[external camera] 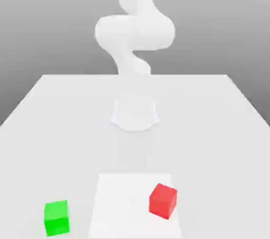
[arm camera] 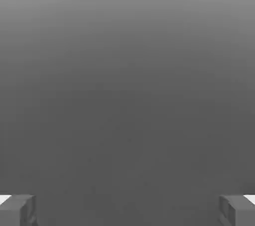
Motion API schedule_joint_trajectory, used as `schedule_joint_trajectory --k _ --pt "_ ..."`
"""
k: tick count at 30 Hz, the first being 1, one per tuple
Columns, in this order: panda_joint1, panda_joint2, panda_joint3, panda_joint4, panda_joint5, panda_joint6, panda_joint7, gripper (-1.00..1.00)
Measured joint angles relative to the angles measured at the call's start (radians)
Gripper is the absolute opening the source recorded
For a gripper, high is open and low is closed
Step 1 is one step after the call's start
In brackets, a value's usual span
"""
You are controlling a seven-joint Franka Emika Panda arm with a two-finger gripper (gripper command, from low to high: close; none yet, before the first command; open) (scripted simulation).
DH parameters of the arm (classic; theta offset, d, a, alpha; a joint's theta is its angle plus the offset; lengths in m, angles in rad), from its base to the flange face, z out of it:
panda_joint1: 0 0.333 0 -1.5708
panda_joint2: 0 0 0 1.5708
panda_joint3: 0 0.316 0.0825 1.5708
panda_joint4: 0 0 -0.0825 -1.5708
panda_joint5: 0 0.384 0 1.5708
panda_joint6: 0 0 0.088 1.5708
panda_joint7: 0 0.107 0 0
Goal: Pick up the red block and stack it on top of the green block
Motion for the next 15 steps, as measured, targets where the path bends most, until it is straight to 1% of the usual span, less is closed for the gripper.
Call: schedule_joint_trajectory --k 8,15 --pt "0.139 0.297 -0.084 -0.112 0.030 0.145 -0.324 0.00" --pt "0.216 0.552 -0.112 -0.207 0.064 0.268 -0.608 0.00"
